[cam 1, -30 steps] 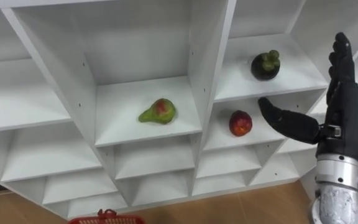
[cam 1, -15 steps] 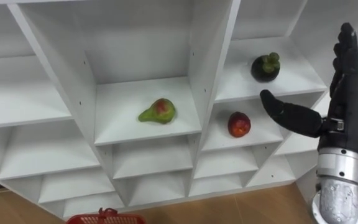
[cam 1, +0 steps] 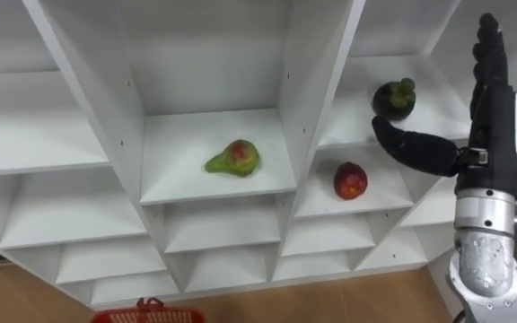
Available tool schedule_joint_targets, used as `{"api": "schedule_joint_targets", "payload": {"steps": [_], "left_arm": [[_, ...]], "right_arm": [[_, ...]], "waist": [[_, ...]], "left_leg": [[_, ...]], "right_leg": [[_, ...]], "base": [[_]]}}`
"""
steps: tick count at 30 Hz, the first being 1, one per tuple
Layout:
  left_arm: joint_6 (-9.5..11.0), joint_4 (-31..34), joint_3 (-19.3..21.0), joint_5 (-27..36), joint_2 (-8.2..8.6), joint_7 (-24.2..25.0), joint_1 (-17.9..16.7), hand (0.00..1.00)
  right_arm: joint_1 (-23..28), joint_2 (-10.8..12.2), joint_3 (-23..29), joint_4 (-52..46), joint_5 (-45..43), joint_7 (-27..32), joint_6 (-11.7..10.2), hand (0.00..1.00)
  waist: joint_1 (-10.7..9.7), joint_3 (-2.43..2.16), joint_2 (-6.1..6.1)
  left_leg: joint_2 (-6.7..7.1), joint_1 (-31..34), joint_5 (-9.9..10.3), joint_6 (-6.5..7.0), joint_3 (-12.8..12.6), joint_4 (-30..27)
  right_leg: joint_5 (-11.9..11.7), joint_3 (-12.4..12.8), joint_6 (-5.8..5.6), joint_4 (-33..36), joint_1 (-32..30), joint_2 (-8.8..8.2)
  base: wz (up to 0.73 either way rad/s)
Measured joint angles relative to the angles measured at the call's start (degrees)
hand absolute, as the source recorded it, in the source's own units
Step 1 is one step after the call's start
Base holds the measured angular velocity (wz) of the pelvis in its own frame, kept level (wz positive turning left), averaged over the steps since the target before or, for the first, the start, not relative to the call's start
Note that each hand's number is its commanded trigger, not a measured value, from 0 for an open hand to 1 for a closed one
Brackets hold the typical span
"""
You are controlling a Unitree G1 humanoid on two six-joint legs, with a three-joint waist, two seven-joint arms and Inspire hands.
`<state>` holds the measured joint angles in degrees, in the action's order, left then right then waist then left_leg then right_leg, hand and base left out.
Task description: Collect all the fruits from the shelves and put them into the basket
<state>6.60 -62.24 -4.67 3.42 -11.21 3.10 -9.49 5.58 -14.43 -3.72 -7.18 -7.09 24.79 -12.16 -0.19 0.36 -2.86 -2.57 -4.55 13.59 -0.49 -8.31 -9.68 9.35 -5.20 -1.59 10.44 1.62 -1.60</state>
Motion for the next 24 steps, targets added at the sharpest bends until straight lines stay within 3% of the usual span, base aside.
{"api": "schedule_joint_targets", "payload": {"steps": [10,24], "left_arm": [[-0.41,1.89,1.63,-0.78,0.00,0.00,-1.46,1.00],[-1.43,2.34,2.77,-0.78,0.00,-0.30,-2.32,1.00]], "right_arm": [[-0.18,0.00,0.59,-0.01,0.25,-0.07,0.89,0.00],[-0.95,-0.45,1.80,3.60,6.84,-0.53,1.50,0.00]], "waist": [[0.73,-0.42,-0.18],[0.53,-0.17,0.27]], "left_leg": [[0.00,-0.13,-0.07,-0.03,0.47,-0.06],[0.01,0.03,-0.36,-0.09,1.11,-0.14]], "right_leg": [[0.00,-0.59,0.00,-0.06,0.38,-0.05],[-0.02,-1.43,0.03,0.04,0.59,-0.20]], "base": [[0.02],[0.01]]}}
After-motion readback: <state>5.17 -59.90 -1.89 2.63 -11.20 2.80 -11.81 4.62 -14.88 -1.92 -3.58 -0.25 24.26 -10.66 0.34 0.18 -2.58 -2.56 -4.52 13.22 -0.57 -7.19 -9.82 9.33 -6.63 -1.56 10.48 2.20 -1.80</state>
